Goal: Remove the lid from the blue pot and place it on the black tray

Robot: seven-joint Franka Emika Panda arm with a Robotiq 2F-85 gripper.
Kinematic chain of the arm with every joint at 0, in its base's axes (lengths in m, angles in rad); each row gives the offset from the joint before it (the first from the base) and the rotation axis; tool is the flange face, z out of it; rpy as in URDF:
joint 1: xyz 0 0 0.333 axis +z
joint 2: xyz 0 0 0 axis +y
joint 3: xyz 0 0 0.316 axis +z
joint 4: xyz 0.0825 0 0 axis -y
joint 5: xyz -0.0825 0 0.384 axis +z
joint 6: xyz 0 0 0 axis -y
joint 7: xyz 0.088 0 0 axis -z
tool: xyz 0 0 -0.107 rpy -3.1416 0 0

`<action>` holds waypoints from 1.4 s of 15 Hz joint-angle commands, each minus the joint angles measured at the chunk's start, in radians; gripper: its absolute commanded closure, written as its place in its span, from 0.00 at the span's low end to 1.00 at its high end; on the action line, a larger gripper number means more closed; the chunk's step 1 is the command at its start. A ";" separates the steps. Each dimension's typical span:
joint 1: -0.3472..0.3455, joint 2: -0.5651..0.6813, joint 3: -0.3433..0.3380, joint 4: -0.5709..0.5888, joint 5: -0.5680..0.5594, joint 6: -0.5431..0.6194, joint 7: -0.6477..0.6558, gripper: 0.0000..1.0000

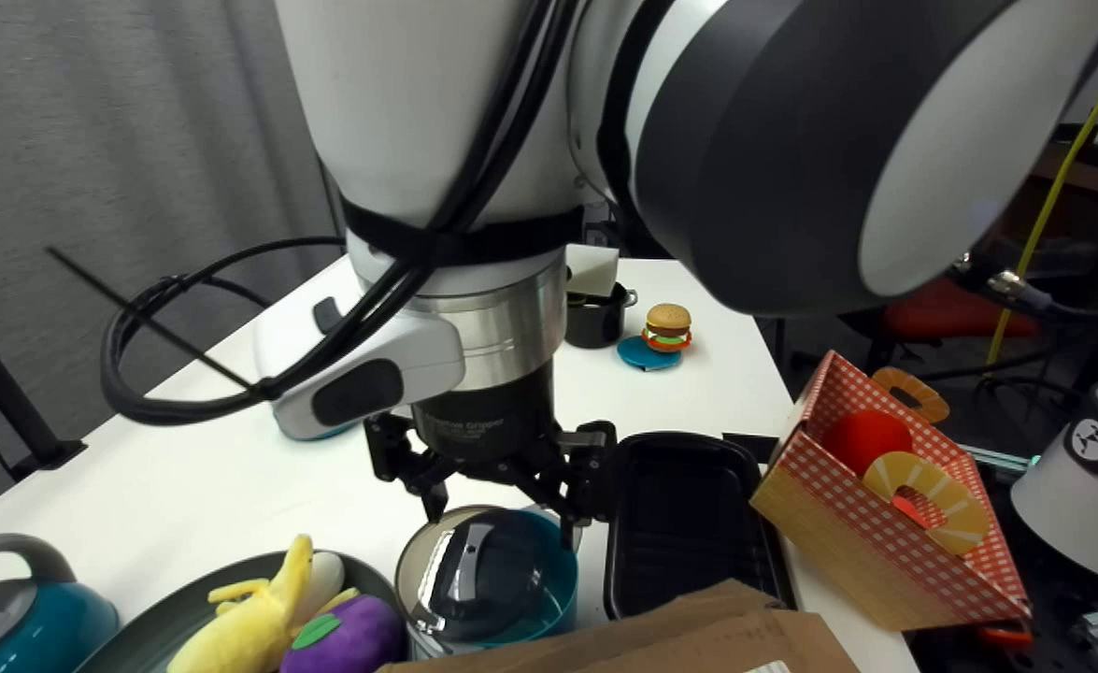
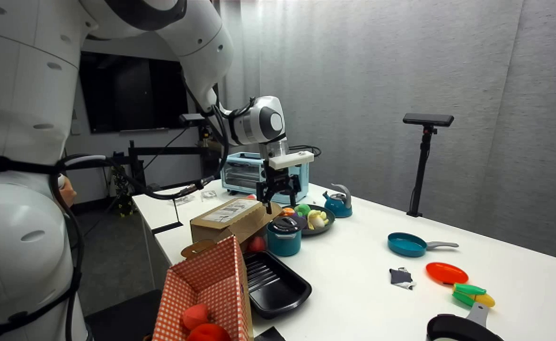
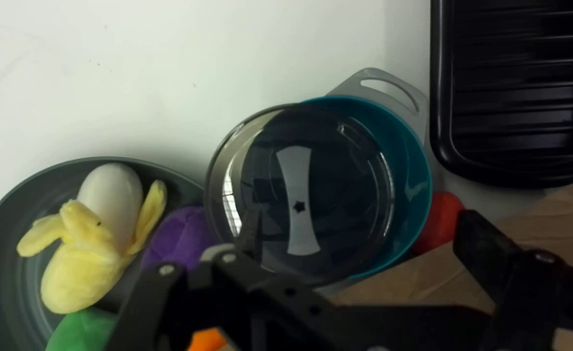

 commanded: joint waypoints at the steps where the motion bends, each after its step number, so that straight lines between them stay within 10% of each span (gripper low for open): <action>1: -0.027 0.001 0.022 -0.009 0.041 0.037 -0.056 0.00; 21: -0.008 0.003 0.011 0.003 0.030 -0.009 -0.056 0.00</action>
